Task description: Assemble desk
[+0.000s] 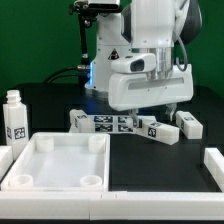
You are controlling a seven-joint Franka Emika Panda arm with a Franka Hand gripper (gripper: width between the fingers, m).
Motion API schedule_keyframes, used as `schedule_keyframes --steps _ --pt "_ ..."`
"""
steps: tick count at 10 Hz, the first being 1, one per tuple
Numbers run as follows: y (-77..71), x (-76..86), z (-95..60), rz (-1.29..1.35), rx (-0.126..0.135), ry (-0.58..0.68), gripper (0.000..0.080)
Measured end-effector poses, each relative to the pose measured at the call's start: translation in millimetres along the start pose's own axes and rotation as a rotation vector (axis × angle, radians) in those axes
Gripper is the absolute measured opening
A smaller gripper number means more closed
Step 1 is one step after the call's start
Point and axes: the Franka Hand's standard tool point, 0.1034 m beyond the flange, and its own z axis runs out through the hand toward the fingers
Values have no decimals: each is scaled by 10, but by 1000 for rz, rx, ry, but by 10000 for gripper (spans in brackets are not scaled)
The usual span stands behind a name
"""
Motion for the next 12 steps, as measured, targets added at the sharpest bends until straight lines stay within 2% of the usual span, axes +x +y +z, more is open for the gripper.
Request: schedule_keyframes --steps 1,3,4,5,6,8,9,10,12 --pt "49 29 25 1 2 -4 649" --pt "56 34 29 4 4 -7 626" --pt "56 33 30 4 4 -7 498" --pt "56 33 30 4 4 -7 498" --pt "57 35 29 4 4 -7 289" --pt "13 38 -5 89 -1 0 284" --pt "-60 -43 -22 194 -6 -3 284" --pt "-98 -79 -31 292 2 -29 284" --pt "-117 -79 -44 319 5 -32 284"
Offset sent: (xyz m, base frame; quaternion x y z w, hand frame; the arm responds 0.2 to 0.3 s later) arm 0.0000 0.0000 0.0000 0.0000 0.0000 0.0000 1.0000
